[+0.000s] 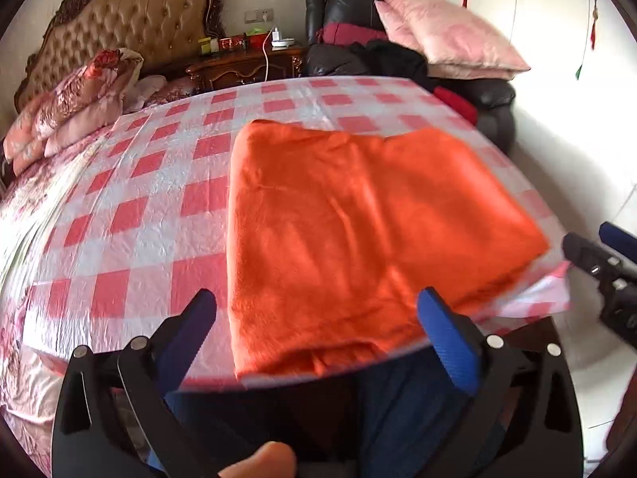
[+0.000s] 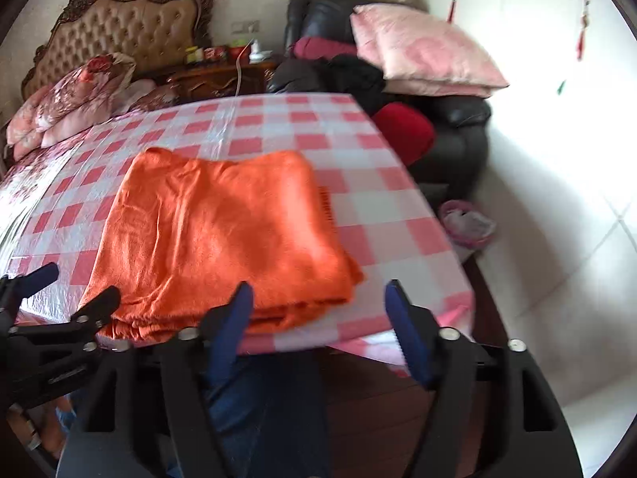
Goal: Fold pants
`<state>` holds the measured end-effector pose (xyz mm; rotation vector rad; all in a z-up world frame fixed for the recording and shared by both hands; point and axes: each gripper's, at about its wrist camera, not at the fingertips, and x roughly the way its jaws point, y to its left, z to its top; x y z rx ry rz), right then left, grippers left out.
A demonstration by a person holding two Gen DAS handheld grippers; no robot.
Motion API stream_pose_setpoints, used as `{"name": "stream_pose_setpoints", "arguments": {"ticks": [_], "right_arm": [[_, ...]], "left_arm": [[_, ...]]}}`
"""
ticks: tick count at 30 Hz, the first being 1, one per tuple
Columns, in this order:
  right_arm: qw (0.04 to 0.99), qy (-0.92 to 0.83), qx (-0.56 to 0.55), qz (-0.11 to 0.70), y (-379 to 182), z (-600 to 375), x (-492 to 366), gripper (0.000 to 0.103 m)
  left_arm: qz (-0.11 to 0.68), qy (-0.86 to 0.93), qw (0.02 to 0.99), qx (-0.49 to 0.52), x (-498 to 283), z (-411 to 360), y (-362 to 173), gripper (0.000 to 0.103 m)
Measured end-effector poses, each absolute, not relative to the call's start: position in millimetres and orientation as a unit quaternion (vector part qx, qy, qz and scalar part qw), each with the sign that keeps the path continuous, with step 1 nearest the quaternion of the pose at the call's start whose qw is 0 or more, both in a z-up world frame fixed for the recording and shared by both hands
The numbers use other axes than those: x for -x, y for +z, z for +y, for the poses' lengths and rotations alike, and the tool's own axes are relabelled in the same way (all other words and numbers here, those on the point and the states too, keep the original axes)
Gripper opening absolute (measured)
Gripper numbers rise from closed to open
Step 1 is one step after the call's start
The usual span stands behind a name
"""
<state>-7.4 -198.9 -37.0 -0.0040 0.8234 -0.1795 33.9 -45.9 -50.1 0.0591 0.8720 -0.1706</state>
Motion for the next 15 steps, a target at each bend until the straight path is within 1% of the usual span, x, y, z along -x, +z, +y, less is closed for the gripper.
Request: {"name": "stream_pose_setpoints", "arguments": {"ticks": [2, 8, 15], "right_arm": [[0.914, -0.094, 0.000, 0.395, -29.5, -200.7, 18.1, 0.076], [0.919, -0.097, -0.010, 0.383, -15.1, -202.4, 40.2, 0.084], [0.919, -0.095, -0.008, 0.382, -12.1, -200.6, 42.4, 0.086]], "left_arm": [[0.412, -0.093, 0.906, -0.019, -20.0, -46.9, -35.7, 0.101], [0.388, -0.120, 0.914, 0.016, 4.4, -49.4, -9.2, 0.101], [0.377, -0.106, 0.920, 0.009, 8.0, -54.8, 0.4, 0.101]]}}
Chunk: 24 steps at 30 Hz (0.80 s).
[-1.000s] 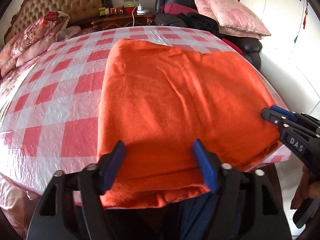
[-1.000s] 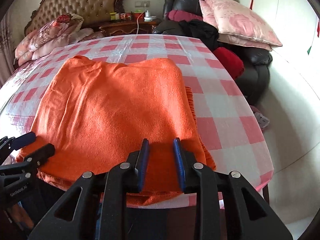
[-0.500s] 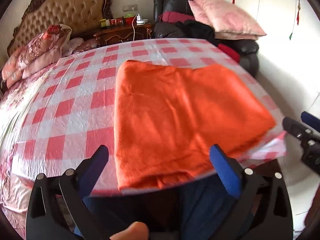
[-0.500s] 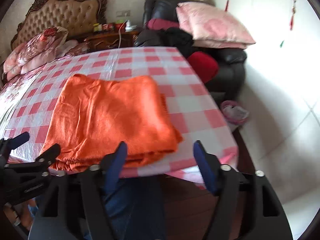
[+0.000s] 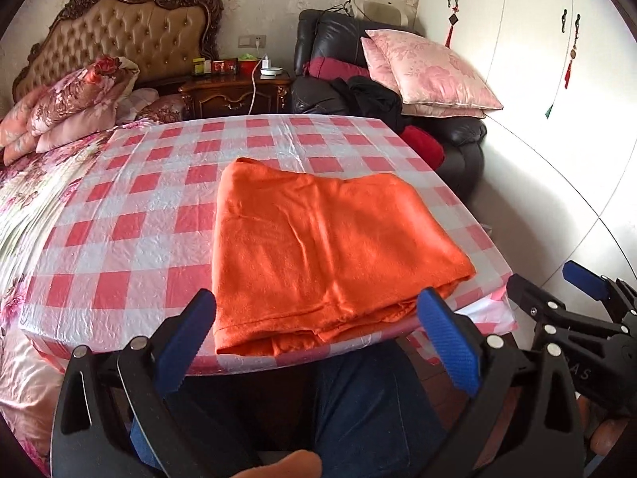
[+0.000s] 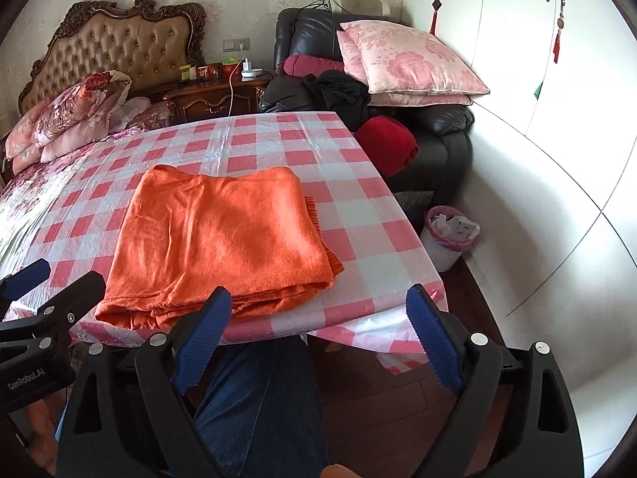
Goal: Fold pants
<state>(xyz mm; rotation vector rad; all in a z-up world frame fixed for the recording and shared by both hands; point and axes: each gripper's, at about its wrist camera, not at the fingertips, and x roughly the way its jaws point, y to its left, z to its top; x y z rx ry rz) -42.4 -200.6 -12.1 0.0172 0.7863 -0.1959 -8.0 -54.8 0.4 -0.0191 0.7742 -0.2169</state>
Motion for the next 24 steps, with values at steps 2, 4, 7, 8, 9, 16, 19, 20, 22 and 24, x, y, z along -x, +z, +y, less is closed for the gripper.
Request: {"name": "stream_pose_setpoints", "arguments": {"ticks": [2, 4, 7, 8, 9, 16, 19, 20, 22, 24], "right_arm": [[0.918, -0.095, -0.010, 0.385, -14.0, -201.2, 41.5, 0.086], [0.917, -0.097, -0.012, 0.387, -15.8, -202.6, 40.4, 0.086], [0.916, -0.096, -0.013, 0.390, -17.5, -203.1, 39.9, 0.086], [0.916, -0.096, -0.013, 0.391, -18.1, -202.7, 40.0, 0.086], [0.915, -0.095, -0.012, 0.391, -18.4, -202.6, 40.3, 0.086], [0.915, -0.095, -0.014, 0.392, -19.1, -203.1, 39.8, 0.086], [0.915, -0.095, -0.013, 0.391, -18.9, -202.9, 39.9, 0.086], [0.915, -0.094, -0.013, 0.391, -18.9, -202.8, 39.9, 0.086], [0.915, -0.093, -0.012, 0.392, -20.3, -202.8, 40.0, 0.086], [0.915, -0.093, -0.013, 0.393, -20.9, -202.9, 40.5, 0.086]], "left_arm": [[0.379, -0.105, 0.919, 0.011, 7.0, -52.4, -0.8, 0.101], [0.381, -0.103, 0.919, 0.012, 6.0, -51.9, -1.7, 0.101], [0.381, -0.103, 0.919, 0.011, 5.6, -51.2, -2.0, 0.101], [0.382, -0.104, 0.918, 0.012, 5.6, -51.2, -1.9, 0.101], [0.381, -0.104, 0.918, 0.012, 5.8, -51.5, -1.8, 0.101], [0.382, -0.106, 0.918, 0.012, 6.3, -50.7, -2.5, 0.101], [0.382, -0.106, 0.918, 0.011, 6.6, -50.7, -2.8, 0.101], [0.382, -0.106, 0.918, 0.011, 6.5, -50.5, -2.8, 0.101], [0.382, -0.106, 0.918, 0.010, 6.7, -50.8, -3.0, 0.101], [0.382, -0.106, 0.918, 0.010, 6.4, -51.0, -3.0, 0.101]]}}
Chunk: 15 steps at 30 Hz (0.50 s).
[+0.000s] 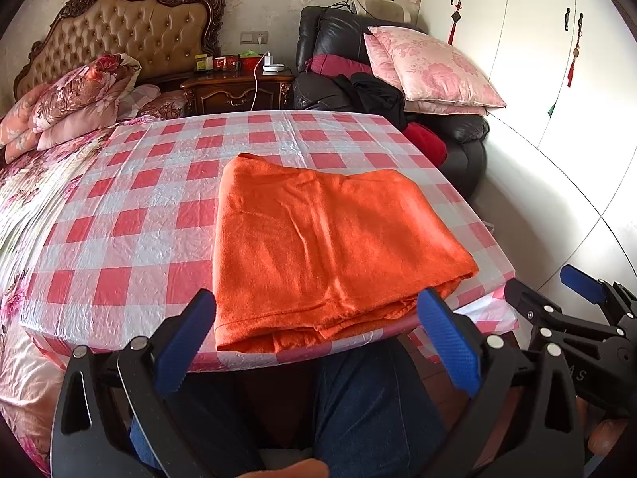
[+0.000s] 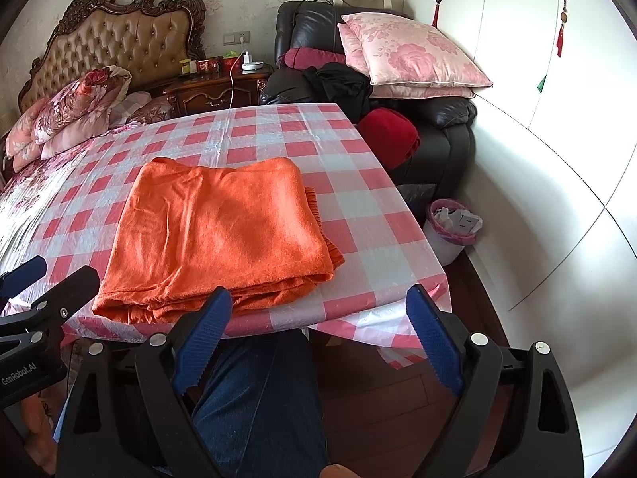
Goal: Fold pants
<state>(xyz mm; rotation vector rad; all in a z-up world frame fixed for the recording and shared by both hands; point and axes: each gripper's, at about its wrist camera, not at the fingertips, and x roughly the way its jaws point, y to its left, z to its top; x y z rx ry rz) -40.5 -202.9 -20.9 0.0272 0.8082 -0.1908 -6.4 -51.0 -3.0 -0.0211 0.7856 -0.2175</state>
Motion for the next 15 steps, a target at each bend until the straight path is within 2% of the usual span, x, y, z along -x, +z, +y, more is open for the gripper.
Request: {"name": "stream_pose_setpoints", "arguments": {"ticks": [15], "right_arm": [[0.915, -0.093, -0.014, 0.393, -20.7, -203.4, 40.3, 0.086]], "left_arm": [[0.383, -0.108, 0.917, 0.006, 7.3, -53.1, -3.0, 0.101]]}}
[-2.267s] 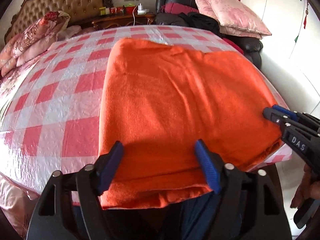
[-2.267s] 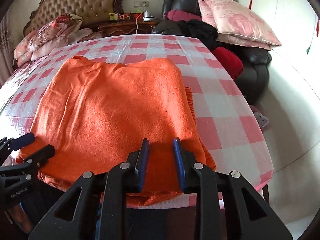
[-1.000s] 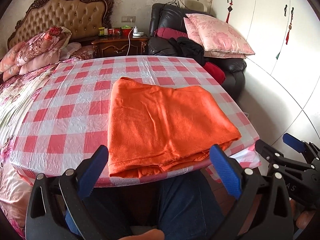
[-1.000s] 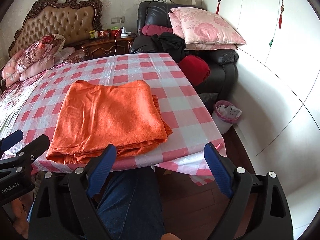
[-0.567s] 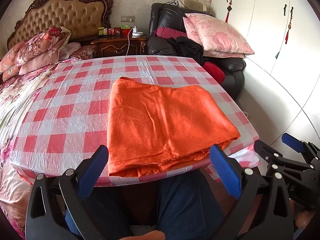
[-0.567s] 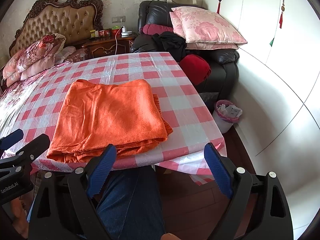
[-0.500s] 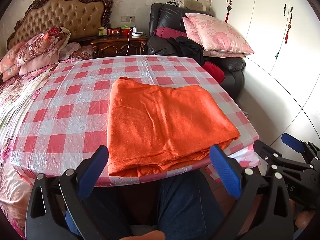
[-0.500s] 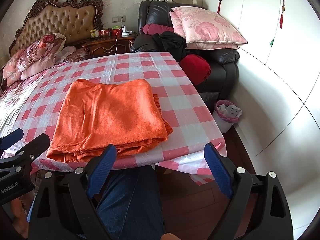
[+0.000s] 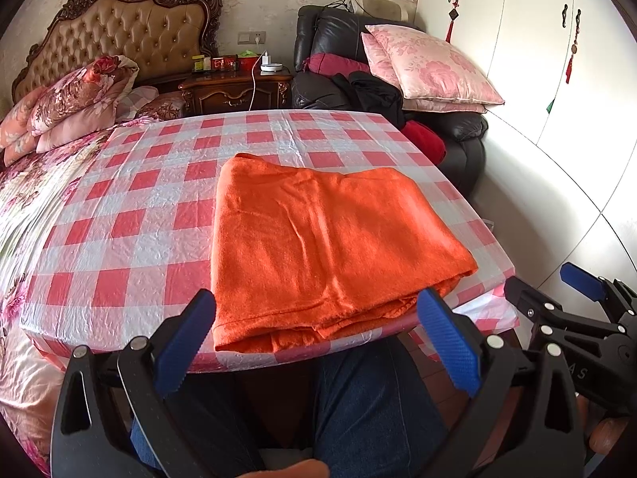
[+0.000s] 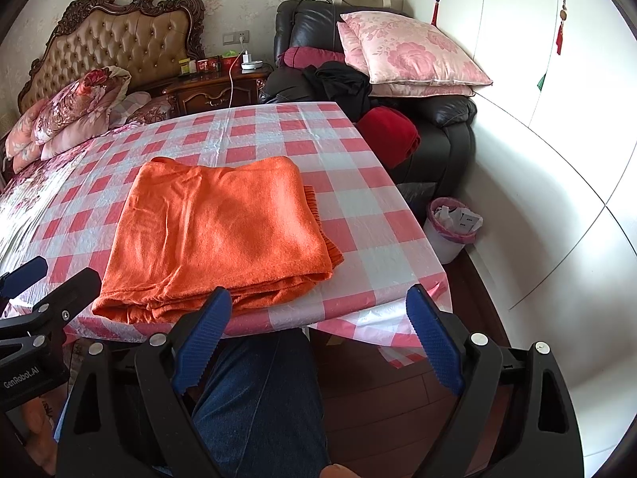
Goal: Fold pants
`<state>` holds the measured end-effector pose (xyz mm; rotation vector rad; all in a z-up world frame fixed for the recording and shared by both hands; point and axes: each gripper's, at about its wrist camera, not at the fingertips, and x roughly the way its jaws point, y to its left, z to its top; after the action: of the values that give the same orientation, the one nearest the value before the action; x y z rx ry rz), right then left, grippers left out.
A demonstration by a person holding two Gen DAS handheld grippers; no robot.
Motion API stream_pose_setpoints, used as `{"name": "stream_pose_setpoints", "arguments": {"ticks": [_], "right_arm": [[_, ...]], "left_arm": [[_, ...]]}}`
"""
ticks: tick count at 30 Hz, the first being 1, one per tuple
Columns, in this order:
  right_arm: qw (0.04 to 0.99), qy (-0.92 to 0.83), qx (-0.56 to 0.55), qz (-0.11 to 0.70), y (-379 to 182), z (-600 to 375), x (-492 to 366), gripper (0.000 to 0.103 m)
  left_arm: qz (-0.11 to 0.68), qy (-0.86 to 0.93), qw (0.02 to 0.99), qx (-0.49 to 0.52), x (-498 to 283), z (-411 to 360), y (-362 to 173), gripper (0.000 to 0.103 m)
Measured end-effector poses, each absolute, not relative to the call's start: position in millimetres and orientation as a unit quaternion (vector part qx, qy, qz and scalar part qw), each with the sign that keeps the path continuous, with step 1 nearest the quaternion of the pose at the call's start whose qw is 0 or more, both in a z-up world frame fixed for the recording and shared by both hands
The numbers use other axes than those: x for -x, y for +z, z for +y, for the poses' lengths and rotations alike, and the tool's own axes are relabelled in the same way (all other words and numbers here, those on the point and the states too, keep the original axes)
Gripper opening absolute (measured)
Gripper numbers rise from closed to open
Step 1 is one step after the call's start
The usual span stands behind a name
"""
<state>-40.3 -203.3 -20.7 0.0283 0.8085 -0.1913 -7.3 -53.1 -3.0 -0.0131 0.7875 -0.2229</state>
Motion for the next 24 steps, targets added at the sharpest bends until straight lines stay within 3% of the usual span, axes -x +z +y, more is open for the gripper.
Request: {"name": "stream_pose_setpoints", "arguments": {"ticks": [24], "right_arm": [[0.914, -0.094, -0.016, 0.394, -22.6, -205.8, 40.3, 0.086]], "left_arm": [[0.382, -0.110, 0.917, 0.003, 6.7, -54.7, -1.7, 0.101]]}}
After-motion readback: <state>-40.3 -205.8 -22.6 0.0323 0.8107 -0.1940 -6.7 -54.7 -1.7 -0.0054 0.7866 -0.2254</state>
